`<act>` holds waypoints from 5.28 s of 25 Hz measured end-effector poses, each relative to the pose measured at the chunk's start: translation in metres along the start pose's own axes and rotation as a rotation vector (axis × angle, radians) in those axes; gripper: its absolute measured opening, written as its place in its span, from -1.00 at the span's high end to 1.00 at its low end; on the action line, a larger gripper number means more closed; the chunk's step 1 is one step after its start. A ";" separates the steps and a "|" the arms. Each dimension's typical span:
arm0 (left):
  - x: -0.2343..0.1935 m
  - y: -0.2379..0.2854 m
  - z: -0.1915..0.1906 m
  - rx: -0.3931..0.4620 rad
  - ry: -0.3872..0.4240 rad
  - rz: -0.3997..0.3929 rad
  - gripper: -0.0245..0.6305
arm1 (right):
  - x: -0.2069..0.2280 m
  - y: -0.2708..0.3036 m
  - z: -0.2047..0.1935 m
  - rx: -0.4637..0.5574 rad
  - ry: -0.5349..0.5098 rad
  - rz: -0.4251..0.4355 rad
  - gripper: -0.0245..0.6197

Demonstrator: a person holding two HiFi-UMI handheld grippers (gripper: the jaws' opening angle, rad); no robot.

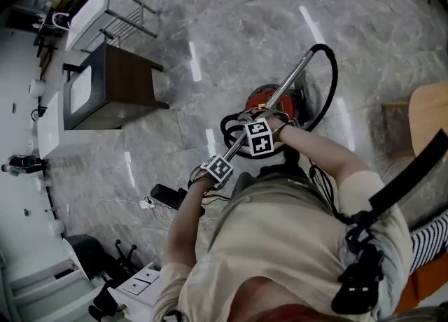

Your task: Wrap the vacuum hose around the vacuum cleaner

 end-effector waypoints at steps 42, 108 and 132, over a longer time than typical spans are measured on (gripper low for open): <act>-0.292 0.059 -0.255 0.001 -0.034 -0.202 0.88 | -0.161 0.078 0.012 -0.103 1.761 -0.209 0.90; -0.392 0.093 -0.350 -0.001 0.039 -0.184 0.84 | -0.126 0.234 0.253 -0.123 1.567 -0.029 0.90; -0.516 0.126 -0.294 -0.047 0.108 -0.108 0.84 | -0.060 0.269 0.190 -0.355 1.537 0.004 0.90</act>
Point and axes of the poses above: the fingertips, and each gripper's own axes: y forward along the fingers, x to its right, z out of its top, the point moved 3 cm from there along -y, backward along the fingers, and after that the axes turned 4 degrees about -z, right-handed, at the moved point
